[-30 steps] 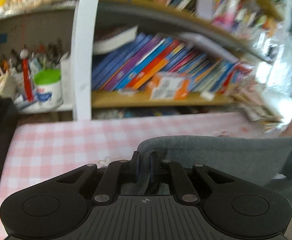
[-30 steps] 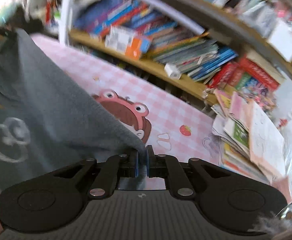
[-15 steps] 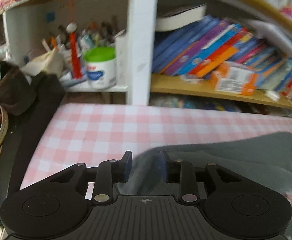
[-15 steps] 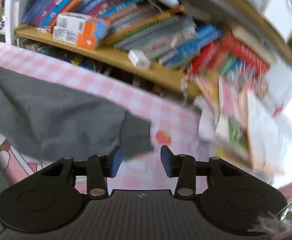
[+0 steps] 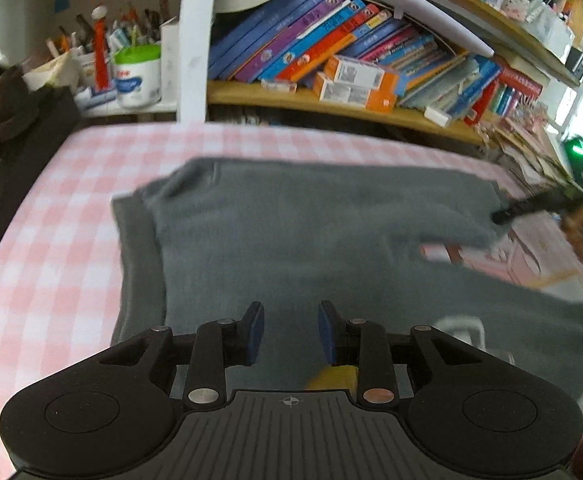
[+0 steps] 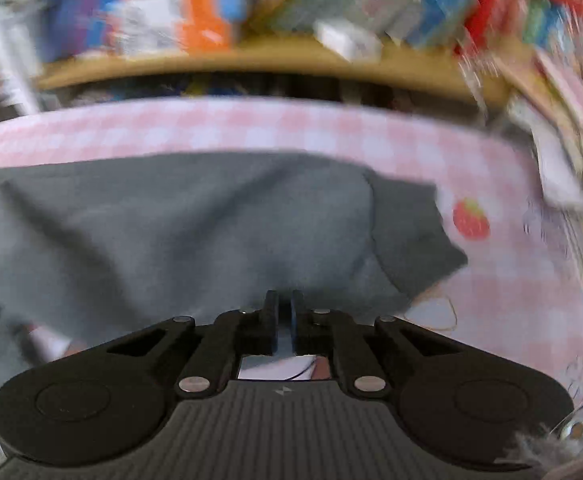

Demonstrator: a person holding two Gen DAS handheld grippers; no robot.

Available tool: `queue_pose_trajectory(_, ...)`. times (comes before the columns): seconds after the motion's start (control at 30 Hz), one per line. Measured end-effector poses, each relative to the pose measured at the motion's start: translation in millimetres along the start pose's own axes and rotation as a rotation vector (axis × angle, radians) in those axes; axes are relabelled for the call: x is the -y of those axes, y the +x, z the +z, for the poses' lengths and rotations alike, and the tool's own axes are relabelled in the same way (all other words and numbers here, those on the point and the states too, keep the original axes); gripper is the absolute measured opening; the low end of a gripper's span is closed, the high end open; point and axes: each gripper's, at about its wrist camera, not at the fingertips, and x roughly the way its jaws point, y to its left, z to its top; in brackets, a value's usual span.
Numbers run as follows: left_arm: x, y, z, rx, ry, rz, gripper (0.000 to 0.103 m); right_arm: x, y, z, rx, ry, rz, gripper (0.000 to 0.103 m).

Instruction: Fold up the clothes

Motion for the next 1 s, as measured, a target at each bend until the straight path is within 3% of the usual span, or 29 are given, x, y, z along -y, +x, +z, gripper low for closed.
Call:
queue_pose_trajectory(0.1, -4.2, -14.8, -19.4, -0.023, -0.057, 0.026, 0.030, 13.0, 13.3, 19.5, 0.027, 0.060, -0.068, 0.002)
queue_pose_trajectory(0.2, -5.3, -23.2, -33.2, -0.046, -0.085, 0.061, 0.030, 17.6, 29.4, 35.7, 0.058, 0.037, -0.201, 0.002)
queue_pose_trajectory(0.3, -3.4, -31.6, -37.1, -0.029, -0.076, 0.068, 0.030, 12.1, 32.5, 40.1, 0.072, 0.010, -0.237, 0.005)
queue_pose_trajectory(0.37, -5.7, -33.6, -37.0, -0.017, -0.081, 0.073, 0.030, 5.9, 21.0, 33.5, 0.125, 0.011, -0.218, 0.026)
queue_pose_trajectory(0.4, -7.9, -33.4, -36.1, -0.012, -0.086, 0.076, 0.030, 2.8, 12.0, 27.6, 0.162, 0.020, -0.199, 0.030)
queue_pose_trajectory(0.57, -21.4, -20.7, -21.8, 0.021, -0.111, 0.061, 0.030, -15.7, -46.0, -30.1, 0.230, 0.034, -0.047, 0.032)
queue_pose_trajectory(0.67, -26.8, -6.7, -7.1, 0.037, -0.094, 0.043, 0.030, -25.1, -84.4, -84.0, 0.228, 0.006, -0.028, 0.037)
queue_pose_trajectory(0.87, -38.1, 31.4, 19.9, 0.034, -0.102, -0.014, 0.029, -14.4, -137.1, -180.0, 0.168, 0.062, -0.175, 0.038)
queue_pose_trajectory(1.0, -49.8, 64.6, 25.5, -0.013, -0.144, 0.055, 0.023, 3.9, -150.6, -220.4, 0.124, 0.230, -0.186, 0.037)
